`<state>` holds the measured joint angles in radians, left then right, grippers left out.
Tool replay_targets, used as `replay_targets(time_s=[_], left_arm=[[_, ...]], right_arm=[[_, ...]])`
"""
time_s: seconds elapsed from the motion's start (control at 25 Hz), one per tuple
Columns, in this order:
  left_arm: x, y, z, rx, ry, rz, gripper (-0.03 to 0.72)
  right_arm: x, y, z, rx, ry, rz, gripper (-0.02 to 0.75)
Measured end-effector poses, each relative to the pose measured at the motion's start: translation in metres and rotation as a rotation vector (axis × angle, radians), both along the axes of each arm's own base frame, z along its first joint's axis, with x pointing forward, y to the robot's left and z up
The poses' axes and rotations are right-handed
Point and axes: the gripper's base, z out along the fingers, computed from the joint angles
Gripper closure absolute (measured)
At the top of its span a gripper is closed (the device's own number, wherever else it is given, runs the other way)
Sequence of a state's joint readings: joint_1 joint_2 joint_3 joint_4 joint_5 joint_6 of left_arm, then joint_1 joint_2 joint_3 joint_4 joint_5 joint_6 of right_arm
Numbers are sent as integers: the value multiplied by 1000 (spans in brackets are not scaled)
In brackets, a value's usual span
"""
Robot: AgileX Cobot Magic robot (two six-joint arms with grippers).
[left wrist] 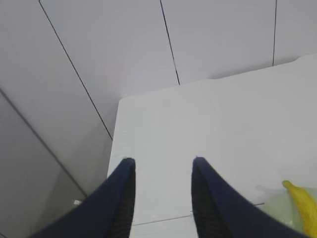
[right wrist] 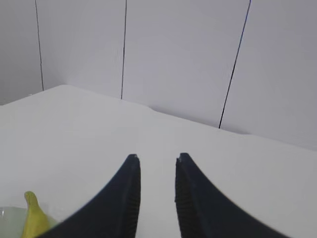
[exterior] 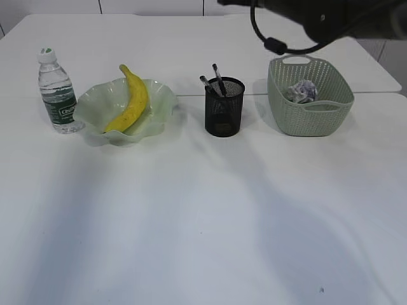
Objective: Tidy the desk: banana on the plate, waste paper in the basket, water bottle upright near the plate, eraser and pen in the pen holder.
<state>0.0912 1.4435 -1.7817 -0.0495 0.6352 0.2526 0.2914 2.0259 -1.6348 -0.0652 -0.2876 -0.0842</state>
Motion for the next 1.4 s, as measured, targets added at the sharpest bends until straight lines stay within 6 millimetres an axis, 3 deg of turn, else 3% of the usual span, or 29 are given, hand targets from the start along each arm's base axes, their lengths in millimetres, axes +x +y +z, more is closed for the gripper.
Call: replay_targets(time_s=[0.28, 0.48, 0.68, 0.92, 1.2, 1.4], left_arm=[[-2, -1, 5, -11, -40, -4, 447], [-22, -4, 26, -33, -155, -15, 454], [-50, -6, 46, -28, -243, -17, 456], [-93, -10, 68, -19, -331, -20, 463], [-142, -16, 83, -12, -366, -27, 651], [-164, -18, 87, -9, -375, -31, 706]], right_arm=[[-38, -12, 74, -14, -48, -6, 549], [-65, -21, 110, -36, -46, -15, 548], [-84, -27, 131, -40, -37, -23, 556], [-111, -37, 157, -47, -32, -33, 654], [-154, -52, 189, -88, -17, -60, 738], [-182, -62, 205, -102, 0, -78, 741]])
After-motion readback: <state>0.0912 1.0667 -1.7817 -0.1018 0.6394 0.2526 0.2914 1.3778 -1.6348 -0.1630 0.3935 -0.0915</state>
